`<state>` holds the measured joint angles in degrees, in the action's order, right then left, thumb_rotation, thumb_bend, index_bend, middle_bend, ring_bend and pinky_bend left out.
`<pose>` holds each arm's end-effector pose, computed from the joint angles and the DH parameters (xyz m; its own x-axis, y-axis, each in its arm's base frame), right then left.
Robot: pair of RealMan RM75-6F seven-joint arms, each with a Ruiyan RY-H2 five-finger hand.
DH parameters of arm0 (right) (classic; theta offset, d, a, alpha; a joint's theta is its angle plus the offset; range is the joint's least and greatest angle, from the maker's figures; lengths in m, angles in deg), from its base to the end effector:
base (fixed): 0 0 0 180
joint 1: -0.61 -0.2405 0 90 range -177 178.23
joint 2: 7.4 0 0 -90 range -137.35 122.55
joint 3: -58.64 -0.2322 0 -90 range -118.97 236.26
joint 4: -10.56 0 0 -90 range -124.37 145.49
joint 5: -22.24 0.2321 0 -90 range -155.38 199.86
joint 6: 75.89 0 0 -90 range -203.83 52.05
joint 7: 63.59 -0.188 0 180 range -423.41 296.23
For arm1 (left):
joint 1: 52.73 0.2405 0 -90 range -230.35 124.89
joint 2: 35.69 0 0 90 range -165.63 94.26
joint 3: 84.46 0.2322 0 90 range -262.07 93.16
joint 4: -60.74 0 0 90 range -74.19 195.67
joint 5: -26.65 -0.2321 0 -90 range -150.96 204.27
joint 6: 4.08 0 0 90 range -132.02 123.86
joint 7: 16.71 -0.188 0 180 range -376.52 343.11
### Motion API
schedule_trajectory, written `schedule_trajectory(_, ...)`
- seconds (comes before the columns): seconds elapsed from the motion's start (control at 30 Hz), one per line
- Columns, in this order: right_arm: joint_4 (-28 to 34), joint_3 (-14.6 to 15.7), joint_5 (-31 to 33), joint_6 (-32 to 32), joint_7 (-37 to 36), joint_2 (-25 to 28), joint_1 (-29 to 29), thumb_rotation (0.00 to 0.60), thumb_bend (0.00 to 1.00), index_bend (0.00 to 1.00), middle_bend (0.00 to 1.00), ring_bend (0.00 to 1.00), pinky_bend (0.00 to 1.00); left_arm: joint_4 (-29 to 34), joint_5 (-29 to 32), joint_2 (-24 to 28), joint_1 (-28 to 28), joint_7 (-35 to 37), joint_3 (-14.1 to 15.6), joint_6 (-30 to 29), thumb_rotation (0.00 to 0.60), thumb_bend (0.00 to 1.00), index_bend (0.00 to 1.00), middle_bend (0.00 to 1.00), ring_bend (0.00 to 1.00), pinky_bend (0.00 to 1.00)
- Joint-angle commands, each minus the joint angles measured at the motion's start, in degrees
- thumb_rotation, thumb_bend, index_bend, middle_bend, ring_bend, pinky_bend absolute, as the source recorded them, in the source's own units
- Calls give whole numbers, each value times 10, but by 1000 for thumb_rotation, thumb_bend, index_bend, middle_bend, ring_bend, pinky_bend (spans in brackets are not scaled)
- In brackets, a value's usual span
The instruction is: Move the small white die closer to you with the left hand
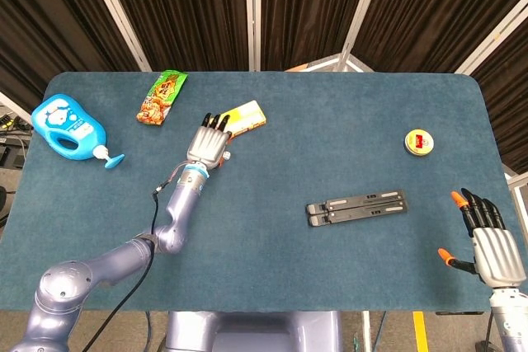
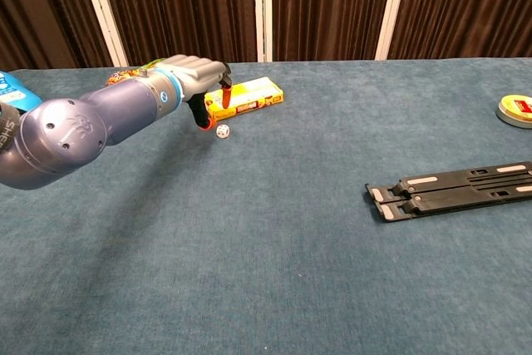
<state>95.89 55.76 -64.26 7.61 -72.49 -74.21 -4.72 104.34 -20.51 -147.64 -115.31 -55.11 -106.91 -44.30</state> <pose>-0.3182 -0.2294 0.1222 0.3212 -0.0225 0.9468 -0.9470 -0.0140 0.3209 -0.0733 0.4851 -0.1086 0.6644 0.1874 0.7235 0.7412 -0.2892 -0.6058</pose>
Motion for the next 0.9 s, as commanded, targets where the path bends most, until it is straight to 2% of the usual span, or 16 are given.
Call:
schedule_trajectory(0.03, 1, 0, 0, 0, 0, 0, 0, 600, 80, 0, 0, 0, 0, -6, 7, -4, -4, -5, 3, 4, 600, 394, 338, 0, 0, 0)
schedule_trajectory(0.13, 1, 0, -2, 0, -1, 1, 0, 600, 80, 0, 0, 0, 0, -15, 13, -10, -9, -9, 5, 7, 600, 395, 316, 0, 0, 0)
schedule_trajectory(0.33, 1, 1, -2, -1, -1, 0, 0, 600, 80, 0, 0, 0, 0, -43, 27, -27, -21, -15, 11, 19, 600, 394, 387, 0, 0, 0)
schedule_trajectory(0.77, 1, -1, 0, -1, -4, 2, 1, 600, 80, 0, 0, 0, 0, -113, 30, -66, -44, -10, 17, 41, 600, 406, 402, 0, 0, 0)
schedule_trajectory(0.9, 2, 0, -2, 0, -5, 2, 2, 600, 80, 0, 0, 0, 0, -122, 26, -70, -45, -5, 17, 43, 600, 431, 450, 0, 0, 0)
